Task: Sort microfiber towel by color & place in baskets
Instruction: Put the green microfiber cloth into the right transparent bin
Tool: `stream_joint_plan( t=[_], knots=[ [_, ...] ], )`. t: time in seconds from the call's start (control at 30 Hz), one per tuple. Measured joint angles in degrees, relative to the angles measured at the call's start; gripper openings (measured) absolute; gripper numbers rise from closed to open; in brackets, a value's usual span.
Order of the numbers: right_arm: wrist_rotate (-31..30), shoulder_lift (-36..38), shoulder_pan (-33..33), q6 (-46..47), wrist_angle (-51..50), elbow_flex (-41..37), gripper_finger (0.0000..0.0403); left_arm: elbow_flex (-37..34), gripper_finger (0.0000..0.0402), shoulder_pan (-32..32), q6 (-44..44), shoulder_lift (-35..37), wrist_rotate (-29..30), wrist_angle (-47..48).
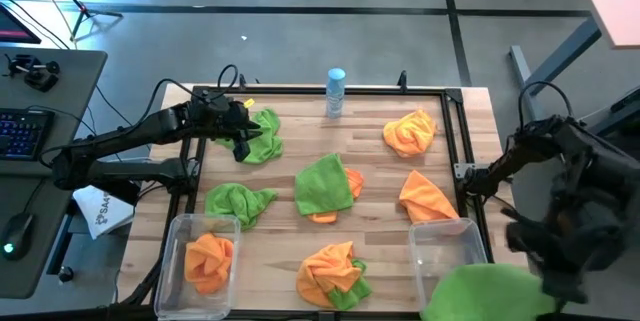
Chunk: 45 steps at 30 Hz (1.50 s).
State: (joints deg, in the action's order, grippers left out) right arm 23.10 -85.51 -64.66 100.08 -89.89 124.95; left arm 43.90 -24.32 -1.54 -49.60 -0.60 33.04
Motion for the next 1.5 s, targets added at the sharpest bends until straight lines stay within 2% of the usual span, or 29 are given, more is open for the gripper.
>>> stream_joint_plan(
  t=[0.1,0.2,0.43,0.6,0.77,0.97,1.13,1.2,1.33,1.5],
  knots=[
    [-12.11,1.03,0.08,-7.48,-0.03,-6.75,0.0,0.0,0.0087,0.01,-0.02,0.0,0.0,-0.02],
    [-18.37,2.63,0.68,-12.16,-0.1,-16.17,0.0,0.0,0.0087,0.0,-0.04,0.0,0.0,-0.12],
    [-20.31,4.49,3.05,-13.61,0.59,-38.4,0.0,0.0,0.0087,0.01,-0.02,0.0,0.0,-0.42],
    [-20.42,4.49,4.66,-20.49,14.85,-47.76,0.0,0.0,0.0087,0.0,1.42,0.0,0.0,-0.4],
    [-20.14,4.49,6.22,-24.04,24.15,-53.23,0.0,0.0,0.0087,0.01,1.41,0.0,0.0,-0.39],
    [-20.09,4.49,7.32,-19.73,29.35,-58.79,0.0,0.0,0.0087,0.0,1.38,0.0,0.0,-0.39],
    [-13.71,4.49,7.26,-33.1,34.6,-62.71,0.0,0.0,0.0087,0.01,1.37,0.0,0.0,-0.39],
    [-12.5,4.47,7.21,-33.96,34.99,-63.84,0.0,0.0,0.0087,0.01,1.36,0.0,0.0,-0.39],
    [-12.8,4.47,7.69,-28.87,33.36,-64.5,0.0009,0.0,0.0087,-0.01,1.36,0.0,0.0,-0.37],
    [-12.77,4.56,8.14,-29.17,28.34,-61.48,0.0051,0.0,0.0087,0.01,1.33,0.0,0.0,-0.37]
  ],
)
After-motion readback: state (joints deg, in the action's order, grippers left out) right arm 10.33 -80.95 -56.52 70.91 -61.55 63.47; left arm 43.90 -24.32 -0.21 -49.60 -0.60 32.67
